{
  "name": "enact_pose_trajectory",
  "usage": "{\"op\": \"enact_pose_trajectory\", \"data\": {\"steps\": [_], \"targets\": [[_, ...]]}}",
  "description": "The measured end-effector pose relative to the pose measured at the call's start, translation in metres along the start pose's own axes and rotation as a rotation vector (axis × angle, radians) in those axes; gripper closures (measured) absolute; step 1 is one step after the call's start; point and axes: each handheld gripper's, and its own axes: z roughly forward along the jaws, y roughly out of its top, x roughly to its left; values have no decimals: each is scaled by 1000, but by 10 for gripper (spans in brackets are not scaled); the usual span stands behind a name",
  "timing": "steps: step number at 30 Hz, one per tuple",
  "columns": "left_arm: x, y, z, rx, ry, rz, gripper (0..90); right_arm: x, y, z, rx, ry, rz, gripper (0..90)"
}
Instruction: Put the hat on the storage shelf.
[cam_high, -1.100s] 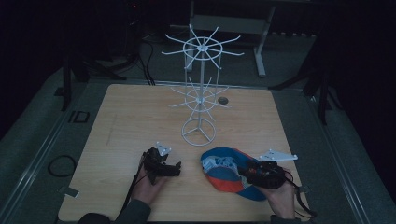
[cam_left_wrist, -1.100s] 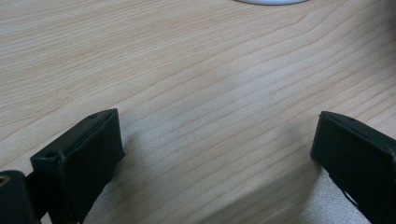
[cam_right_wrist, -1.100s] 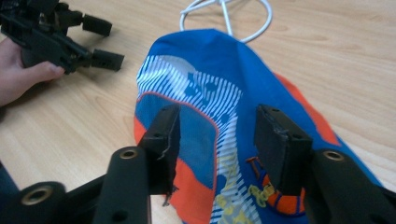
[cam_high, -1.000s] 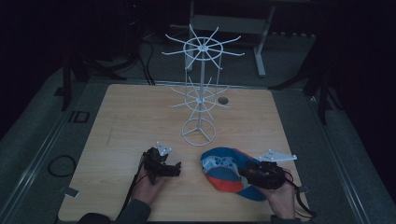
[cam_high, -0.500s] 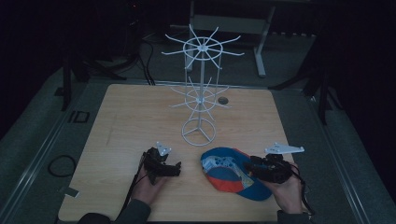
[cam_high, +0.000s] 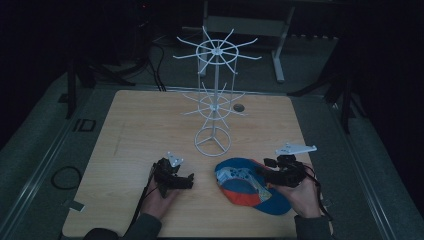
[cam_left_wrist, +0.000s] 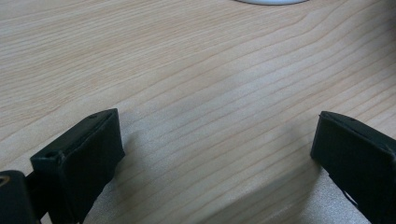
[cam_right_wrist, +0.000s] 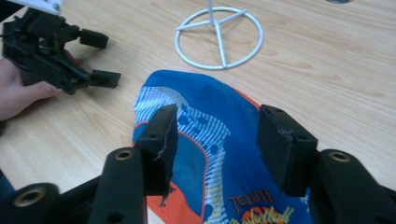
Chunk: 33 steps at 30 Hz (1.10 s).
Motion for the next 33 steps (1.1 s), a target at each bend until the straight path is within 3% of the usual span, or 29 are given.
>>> {"op": "enact_pose_trajectory", "data": {"steps": [3,14,22,26,33], "targets": [[0,0,0,0,0,-1,26,0,4,2,-5,37,-18,520],[0,0,0,2,-1,0,26,0,16,10,13,70,-57,628],[0,0,0,2,-1,0,26,-1,25,18,47,62,-73,589],[0,0,0,2,-1,0,26,-1,27,22,60,84,-96,587],[0,0,0,2,-1,0,26,0,31,27,95,67,-115,540]]}}
